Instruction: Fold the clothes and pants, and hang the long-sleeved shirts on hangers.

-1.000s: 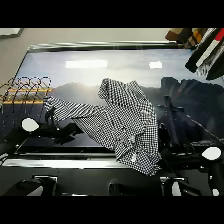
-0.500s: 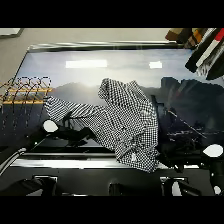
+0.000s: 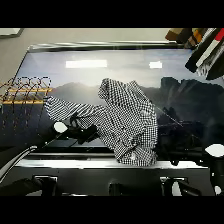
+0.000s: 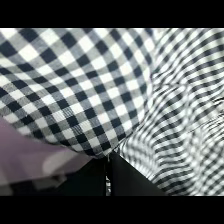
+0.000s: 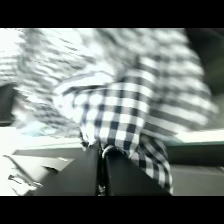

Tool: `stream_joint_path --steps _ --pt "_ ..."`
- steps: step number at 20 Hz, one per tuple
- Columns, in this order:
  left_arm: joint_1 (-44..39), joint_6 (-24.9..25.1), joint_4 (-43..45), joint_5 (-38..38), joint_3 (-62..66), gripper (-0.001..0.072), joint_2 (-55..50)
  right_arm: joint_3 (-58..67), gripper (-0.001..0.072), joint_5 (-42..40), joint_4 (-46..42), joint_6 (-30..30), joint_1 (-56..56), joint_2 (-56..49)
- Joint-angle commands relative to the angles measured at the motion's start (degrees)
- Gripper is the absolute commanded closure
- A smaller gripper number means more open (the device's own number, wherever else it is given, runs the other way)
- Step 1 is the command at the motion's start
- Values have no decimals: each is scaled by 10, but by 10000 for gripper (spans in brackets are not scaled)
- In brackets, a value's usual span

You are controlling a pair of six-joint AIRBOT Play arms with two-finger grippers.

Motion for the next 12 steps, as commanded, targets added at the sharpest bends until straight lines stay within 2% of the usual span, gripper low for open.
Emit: stream_joint_path --steps 1,3,6,12 --pt "37 50 -5 2 38 695 14 12 681 -87 146 -69 0 0" --pt "81 80 7 -7 97 695 39 52 681 -143 218 -104 0 -1" --pt "138 80 75 -30 225 696 76 173 681 -205 248 -135 1 -23" --pt "165 80 151 -54 466 694 96 492 681 -232 313 -204 7 -154"
